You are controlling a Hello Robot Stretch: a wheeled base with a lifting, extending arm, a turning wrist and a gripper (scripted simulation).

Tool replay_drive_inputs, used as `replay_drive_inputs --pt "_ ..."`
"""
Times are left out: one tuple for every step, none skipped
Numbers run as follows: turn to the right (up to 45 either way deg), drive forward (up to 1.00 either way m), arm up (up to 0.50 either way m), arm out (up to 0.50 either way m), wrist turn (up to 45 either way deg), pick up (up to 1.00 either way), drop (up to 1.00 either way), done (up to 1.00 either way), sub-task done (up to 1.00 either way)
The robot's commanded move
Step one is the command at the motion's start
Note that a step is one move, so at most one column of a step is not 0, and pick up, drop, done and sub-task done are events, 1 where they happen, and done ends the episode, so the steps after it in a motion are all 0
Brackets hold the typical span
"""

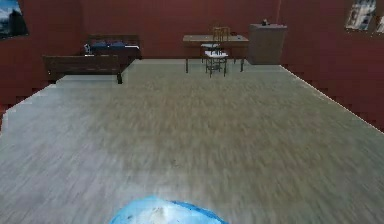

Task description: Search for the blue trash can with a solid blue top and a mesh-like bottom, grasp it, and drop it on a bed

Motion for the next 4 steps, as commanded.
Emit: replay_drive_inputs --pt "-12.0 0.0 0.0 0.0 0.0 0.0 0.0 0.0 0.0" --pt "0.0 1.0 0.0 0.0 0.0 0.0 0.0 0.0 0.0" --pt "0.0 1.0 0.0 0.0 0.0 0.0 0.0 0.0 0.0" --pt "0.0 1.0 0.0 0.0 0.0 0.0 0.0 0.0 0.0"
